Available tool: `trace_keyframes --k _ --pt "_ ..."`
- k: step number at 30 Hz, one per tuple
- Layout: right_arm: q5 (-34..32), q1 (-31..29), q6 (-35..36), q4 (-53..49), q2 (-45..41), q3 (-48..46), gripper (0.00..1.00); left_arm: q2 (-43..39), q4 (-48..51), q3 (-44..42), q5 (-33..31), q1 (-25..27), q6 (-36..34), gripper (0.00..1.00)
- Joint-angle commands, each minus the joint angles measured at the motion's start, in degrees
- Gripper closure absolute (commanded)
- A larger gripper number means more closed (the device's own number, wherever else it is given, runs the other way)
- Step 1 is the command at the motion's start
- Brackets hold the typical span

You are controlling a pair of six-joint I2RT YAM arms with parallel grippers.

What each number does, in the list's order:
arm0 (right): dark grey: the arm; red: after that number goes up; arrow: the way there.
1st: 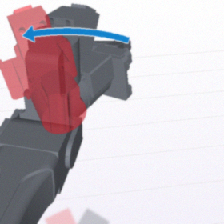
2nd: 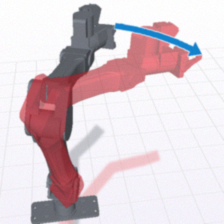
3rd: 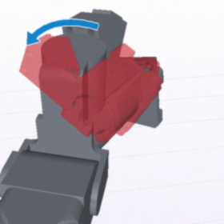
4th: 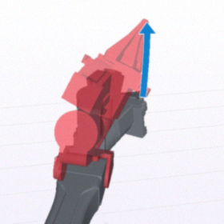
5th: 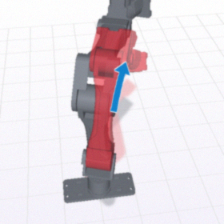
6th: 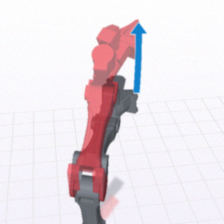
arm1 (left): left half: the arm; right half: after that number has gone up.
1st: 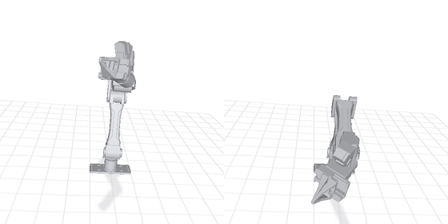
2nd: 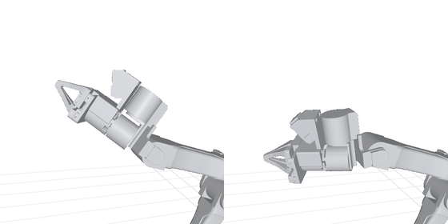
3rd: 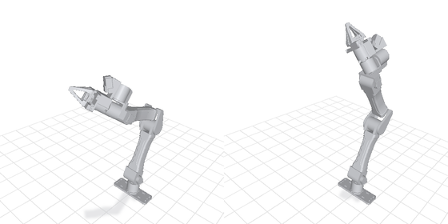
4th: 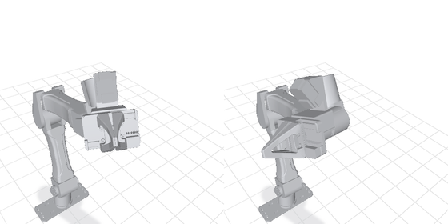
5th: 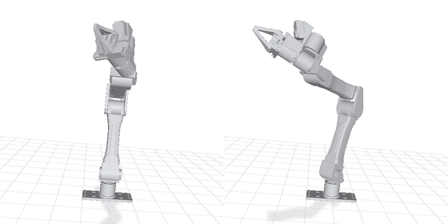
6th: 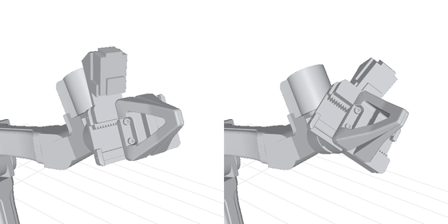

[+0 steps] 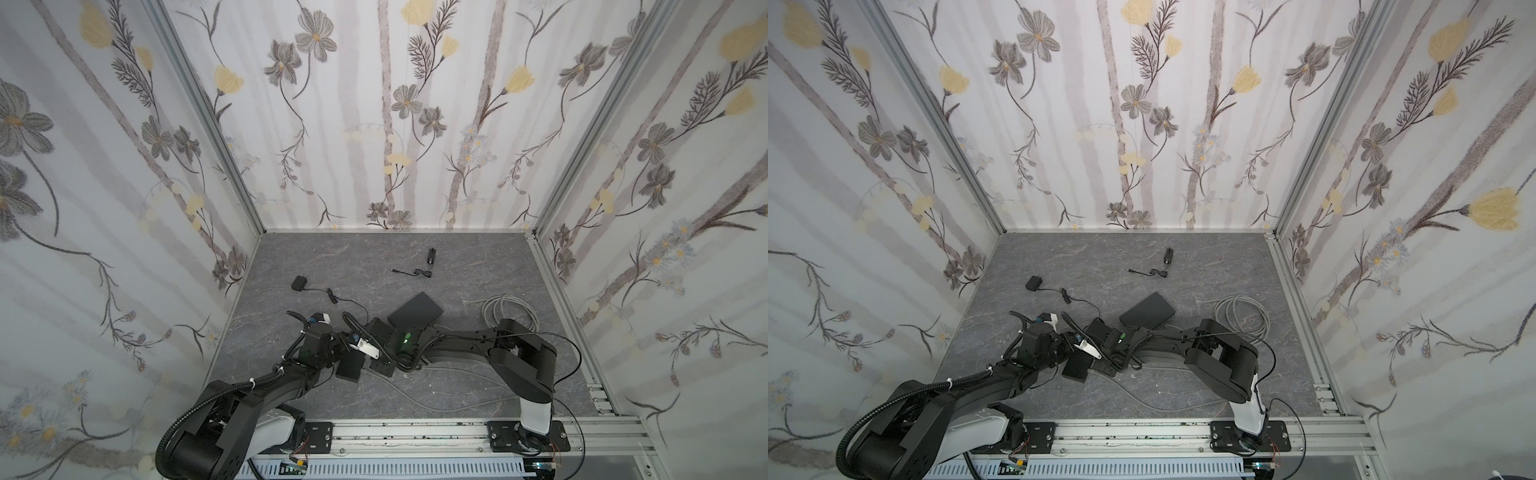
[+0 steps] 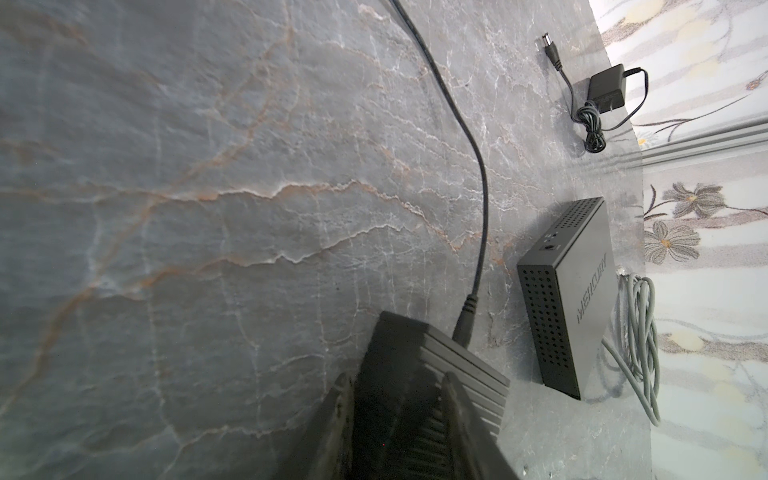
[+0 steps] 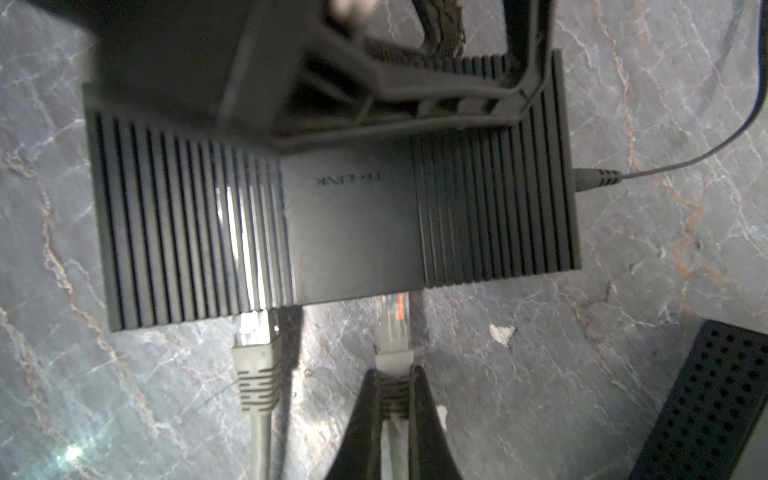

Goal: Insert the plug into the switch port

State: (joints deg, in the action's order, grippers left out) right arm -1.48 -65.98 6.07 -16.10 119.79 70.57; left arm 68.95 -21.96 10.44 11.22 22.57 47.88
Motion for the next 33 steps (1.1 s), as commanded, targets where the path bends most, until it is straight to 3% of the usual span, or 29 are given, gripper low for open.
trace_keyframes --k 1,13,33 --pt "4.2 -0.6 5.5 19.8 1.2 2.9 1.00 0.8 11.7 -0.5 8.2 1.2 1.2 0.65" --pt "6.7 -3.7 6.0 21.6 2.4 4.8 1.00 1.0 11.1 -0.7 8.0 1.5 1.3 0.65" --pt "12.8 0.2 2.1 32.9 -4.6 -10.0 1.00 2.0 9.9 -0.7 10.4 0.7 -1.2 0.64"
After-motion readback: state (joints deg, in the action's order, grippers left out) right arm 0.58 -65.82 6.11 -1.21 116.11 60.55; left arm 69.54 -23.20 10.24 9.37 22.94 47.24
